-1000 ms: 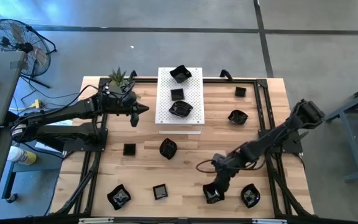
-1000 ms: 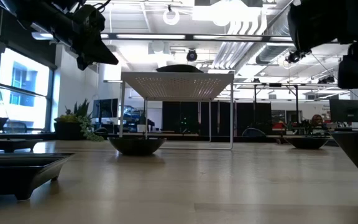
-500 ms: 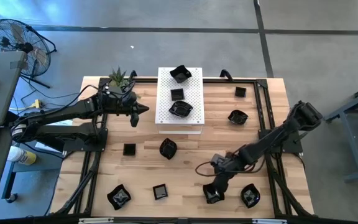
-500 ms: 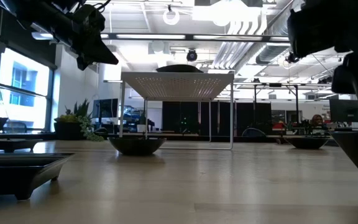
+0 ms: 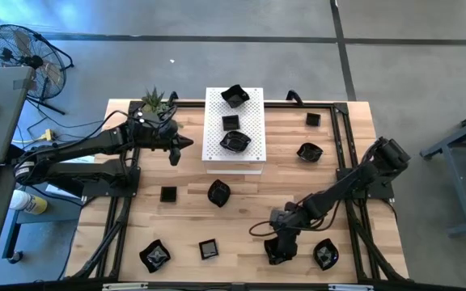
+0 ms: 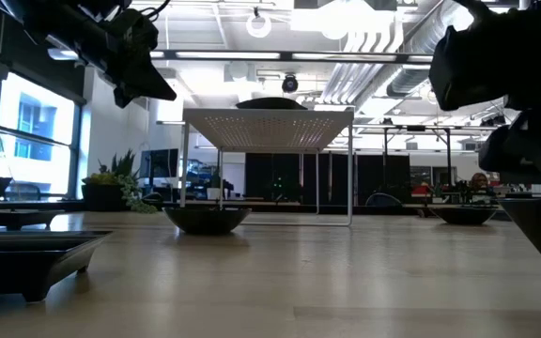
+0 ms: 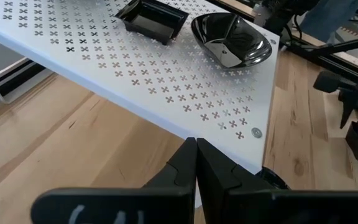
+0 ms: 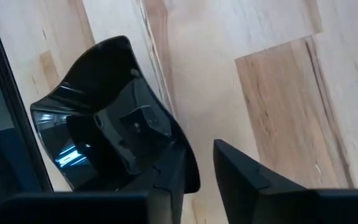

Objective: Pick & Place Mini shaped plates
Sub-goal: Stack the black distorted square plate on top of the black distorted square plate on the shelf

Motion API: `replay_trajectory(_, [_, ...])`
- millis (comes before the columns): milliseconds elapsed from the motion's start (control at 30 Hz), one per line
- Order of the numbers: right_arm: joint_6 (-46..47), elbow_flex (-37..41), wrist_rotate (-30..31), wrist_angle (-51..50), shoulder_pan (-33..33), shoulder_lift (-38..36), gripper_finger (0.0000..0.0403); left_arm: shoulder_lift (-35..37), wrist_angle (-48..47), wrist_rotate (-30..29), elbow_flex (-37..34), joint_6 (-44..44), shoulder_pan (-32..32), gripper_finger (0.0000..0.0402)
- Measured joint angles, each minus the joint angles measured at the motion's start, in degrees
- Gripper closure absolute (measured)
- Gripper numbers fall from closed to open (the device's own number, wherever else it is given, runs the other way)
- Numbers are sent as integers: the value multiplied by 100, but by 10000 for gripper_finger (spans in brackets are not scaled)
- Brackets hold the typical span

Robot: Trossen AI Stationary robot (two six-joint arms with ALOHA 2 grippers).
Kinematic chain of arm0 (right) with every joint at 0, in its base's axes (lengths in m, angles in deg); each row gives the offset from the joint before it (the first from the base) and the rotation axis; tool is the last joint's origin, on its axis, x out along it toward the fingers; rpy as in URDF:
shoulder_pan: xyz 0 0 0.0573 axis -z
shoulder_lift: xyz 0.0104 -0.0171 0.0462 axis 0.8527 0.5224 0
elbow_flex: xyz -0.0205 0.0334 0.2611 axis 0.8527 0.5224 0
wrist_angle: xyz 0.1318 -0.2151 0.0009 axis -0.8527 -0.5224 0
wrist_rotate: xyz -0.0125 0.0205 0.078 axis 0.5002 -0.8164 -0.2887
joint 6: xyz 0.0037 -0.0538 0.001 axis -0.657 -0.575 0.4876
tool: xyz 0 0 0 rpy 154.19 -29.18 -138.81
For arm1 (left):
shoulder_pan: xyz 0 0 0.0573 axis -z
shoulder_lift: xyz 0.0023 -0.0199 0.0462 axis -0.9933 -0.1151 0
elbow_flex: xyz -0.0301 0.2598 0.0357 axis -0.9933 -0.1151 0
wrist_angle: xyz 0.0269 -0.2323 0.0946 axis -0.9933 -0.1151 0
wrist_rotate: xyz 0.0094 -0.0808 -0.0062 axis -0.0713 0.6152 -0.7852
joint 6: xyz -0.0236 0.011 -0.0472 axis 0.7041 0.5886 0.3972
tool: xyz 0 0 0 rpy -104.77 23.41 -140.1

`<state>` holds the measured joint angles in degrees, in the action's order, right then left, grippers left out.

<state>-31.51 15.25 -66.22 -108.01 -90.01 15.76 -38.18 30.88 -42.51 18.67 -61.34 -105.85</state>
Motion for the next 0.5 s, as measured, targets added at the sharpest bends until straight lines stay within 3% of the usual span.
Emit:
replay_trajectory(267, [195,0,1,192,43,5,397,0,-3,0,0,2,0,399])
replay_trajectory(500, [586,-1,136,623,281,-188,394,0,-2,52,0,2,-2,399])
